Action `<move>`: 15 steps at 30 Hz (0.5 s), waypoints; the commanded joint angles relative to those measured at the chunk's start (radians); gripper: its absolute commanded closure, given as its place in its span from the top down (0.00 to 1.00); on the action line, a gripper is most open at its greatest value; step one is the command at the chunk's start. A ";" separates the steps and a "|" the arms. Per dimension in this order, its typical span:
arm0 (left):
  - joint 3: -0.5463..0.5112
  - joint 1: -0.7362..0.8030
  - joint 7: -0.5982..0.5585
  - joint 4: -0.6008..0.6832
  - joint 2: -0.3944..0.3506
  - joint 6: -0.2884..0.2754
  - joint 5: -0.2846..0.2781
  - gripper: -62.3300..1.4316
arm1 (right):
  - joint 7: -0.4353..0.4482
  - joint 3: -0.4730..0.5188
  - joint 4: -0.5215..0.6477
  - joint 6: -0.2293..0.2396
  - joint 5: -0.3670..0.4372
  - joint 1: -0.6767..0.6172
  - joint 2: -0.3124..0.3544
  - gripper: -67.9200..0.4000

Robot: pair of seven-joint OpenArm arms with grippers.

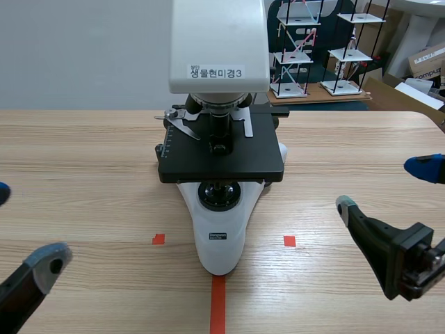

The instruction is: Return to the home posture

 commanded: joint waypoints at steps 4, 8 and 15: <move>-0.041 0.045 -0.074 0.017 0.005 0.001 -0.014 1.00 | 0.019 0.010 0.012 0.000 0.008 0.003 0.003 0.93; -0.058 0.042 -0.049 0.017 0.005 0.010 -0.014 1.00 | 0.019 0.010 0.012 0.000 0.008 0.003 0.003 0.93; -0.059 0.041 -0.043 0.017 0.005 0.010 -0.014 1.00 | 0.019 0.010 0.012 -0.001 0.008 0.003 0.003 0.93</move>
